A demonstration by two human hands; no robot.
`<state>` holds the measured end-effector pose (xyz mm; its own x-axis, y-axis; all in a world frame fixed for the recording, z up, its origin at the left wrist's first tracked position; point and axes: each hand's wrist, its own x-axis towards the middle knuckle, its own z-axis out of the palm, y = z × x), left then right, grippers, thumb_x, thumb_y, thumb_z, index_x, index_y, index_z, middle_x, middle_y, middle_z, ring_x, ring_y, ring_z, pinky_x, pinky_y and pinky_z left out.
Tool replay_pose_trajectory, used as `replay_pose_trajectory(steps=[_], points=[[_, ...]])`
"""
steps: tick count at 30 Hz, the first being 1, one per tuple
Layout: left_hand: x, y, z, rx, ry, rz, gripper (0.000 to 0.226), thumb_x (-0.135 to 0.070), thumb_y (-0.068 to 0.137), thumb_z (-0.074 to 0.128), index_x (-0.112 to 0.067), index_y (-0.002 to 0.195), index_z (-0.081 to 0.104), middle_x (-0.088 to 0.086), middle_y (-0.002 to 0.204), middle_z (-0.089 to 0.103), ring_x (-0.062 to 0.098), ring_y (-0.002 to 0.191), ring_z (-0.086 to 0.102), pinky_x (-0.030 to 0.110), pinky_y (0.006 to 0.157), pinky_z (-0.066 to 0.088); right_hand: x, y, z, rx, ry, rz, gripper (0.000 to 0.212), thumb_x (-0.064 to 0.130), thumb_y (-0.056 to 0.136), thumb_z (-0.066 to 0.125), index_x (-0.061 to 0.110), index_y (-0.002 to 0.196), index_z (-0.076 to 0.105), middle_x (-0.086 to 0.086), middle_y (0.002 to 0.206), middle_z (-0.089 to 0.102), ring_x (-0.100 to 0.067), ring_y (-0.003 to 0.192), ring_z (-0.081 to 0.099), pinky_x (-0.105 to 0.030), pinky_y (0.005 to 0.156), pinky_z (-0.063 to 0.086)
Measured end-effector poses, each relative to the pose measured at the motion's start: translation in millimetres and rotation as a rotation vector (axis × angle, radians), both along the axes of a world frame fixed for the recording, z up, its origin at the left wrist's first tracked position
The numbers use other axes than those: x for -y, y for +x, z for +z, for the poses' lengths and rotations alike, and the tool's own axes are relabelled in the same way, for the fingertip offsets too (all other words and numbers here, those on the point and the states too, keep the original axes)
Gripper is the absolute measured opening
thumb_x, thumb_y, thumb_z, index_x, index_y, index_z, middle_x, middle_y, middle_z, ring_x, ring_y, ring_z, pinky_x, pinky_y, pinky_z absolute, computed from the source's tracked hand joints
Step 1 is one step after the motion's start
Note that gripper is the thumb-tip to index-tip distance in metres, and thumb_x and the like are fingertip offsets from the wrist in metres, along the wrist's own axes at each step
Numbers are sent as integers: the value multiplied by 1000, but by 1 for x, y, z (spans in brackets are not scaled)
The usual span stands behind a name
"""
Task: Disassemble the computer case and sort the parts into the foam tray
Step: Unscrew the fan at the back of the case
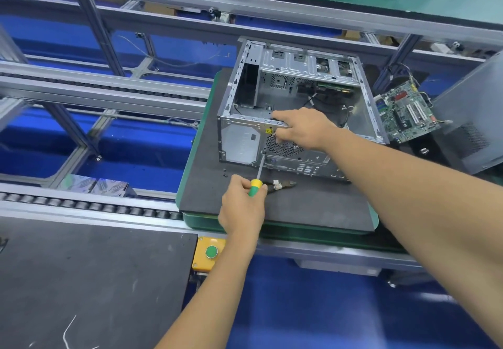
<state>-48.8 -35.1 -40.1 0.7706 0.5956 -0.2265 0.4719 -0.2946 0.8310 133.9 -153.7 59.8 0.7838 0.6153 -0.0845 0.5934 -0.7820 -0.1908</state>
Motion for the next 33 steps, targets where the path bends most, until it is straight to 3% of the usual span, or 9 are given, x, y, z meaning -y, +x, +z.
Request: replay_pose_trajectory(steps=[5,10,12,19,22,26,28,31,33], points=[[2,-4,-16,75,152,-32,31,-53,99,58,-22,102,55,-6,84,64,20,72,56,36,60,41,0,0,1,-4,6,4,13,41,84,52,31,91,57,4,74,66,-16,69,58,-33,61,41],[-10,-2,-9,57,-1371,34,30,-43,96,68,-13,96,66,-4,74,61,3,48,45,17,36,33,0,0,1,2,8,-9,18,44,80,51,32,92,59,8,70,63,-8,66,54,-33,59,37],[-9,-3,-9,52,-1518,28,30,-43,94,70,-14,98,64,-5,75,60,2,48,46,14,35,33,-1,0,1,3,5,-12,18,44,80,51,33,92,59,8,69,62,-7,66,54,-33,59,38],[4,1,-9,74,-347,27,35,-36,89,77,-22,91,46,-3,75,69,10,62,66,36,56,54,-1,-1,1,-11,-1,-14,10,45,80,53,37,86,54,7,66,60,-11,66,55,-31,56,33],[4,-6,-13,-2,168,38,32,-53,93,66,-29,91,45,-10,78,65,14,71,59,33,55,35,-1,-1,2,-14,-4,-13,9,45,82,53,38,88,53,7,65,59,-10,64,54,-32,56,33],[6,-8,-22,67,334,25,33,-55,98,58,-24,94,46,-8,79,59,19,69,53,34,55,32,-1,-2,3,-9,-3,-16,8,43,83,55,36,88,53,5,63,58,-11,61,54,-32,56,35],[1,-3,-25,121,-54,-24,37,-51,97,63,-16,93,53,-3,75,64,19,66,56,33,54,40,-1,-2,2,-10,-2,-15,9,43,83,54,35,87,54,4,64,59,-12,63,54,-32,57,35],[-13,0,-12,21,-1260,30,35,-46,91,74,-13,96,64,-6,70,62,5,52,50,19,36,35,0,-1,2,-2,1,-14,10,43,81,53,34,85,53,4,63,59,-11,63,54,-32,56,34],[-17,-3,-11,-18,-1575,26,36,-45,85,78,-15,99,64,-6,74,60,2,50,48,13,33,33,-1,-1,2,-2,9,-13,9,43,81,53,34,83,53,5,62,58,-11,63,54,-32,55,33]])
